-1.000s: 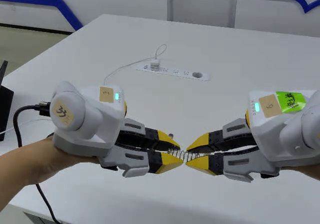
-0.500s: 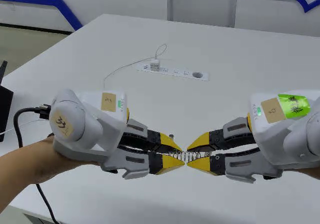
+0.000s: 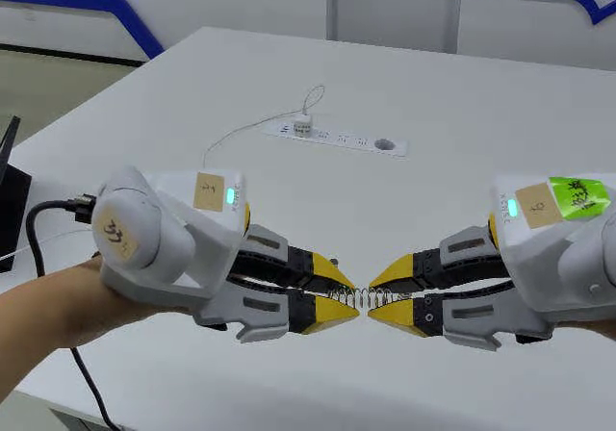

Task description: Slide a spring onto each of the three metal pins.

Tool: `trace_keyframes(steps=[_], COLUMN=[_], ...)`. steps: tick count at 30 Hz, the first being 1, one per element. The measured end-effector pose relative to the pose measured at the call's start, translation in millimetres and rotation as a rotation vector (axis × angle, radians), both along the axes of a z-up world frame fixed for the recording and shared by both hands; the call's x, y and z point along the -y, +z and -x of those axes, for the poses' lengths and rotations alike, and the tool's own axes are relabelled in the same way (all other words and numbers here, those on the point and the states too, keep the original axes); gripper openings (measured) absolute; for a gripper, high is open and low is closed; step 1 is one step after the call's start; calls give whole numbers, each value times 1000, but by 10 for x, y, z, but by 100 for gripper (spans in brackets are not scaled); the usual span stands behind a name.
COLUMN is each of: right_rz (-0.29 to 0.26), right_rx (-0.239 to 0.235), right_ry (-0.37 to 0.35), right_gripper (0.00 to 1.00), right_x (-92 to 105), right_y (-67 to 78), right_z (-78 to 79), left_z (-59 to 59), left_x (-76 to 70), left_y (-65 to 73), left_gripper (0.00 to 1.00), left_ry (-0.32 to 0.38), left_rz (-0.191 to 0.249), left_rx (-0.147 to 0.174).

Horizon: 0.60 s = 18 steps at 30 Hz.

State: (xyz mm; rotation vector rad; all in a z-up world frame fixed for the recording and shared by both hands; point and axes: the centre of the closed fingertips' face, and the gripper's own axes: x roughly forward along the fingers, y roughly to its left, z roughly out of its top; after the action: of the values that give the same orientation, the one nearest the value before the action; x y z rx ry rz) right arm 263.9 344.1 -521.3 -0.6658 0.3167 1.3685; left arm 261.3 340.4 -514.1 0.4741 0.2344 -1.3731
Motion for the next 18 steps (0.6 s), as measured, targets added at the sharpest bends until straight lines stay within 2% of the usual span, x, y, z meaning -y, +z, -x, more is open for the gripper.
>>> trace_keyframes(steps=[4, 9, 15, 18], right_rz=[-6, -54, -89, -152], right_rx=[-22, -47, -67, -107], right_ry=[5, -6, 3, 9], right_gripper=[10, 10, 10, 10], right_x=[3, -5, -35, -95], right_y=[8, 105, 180, 266], right_z=[21, 11, 27, 57], left_z=[7, -17, -38, -46], left_x=[6, -1, -9, -22], left_y=[-26, -5, 5, -13], left_gripper=[10, 10, 10, 10], left_ry=[-5, 7, 14, 23], left_rz=[-19, -5, -6, -4], left_rx=[9, 3, 12, 16])
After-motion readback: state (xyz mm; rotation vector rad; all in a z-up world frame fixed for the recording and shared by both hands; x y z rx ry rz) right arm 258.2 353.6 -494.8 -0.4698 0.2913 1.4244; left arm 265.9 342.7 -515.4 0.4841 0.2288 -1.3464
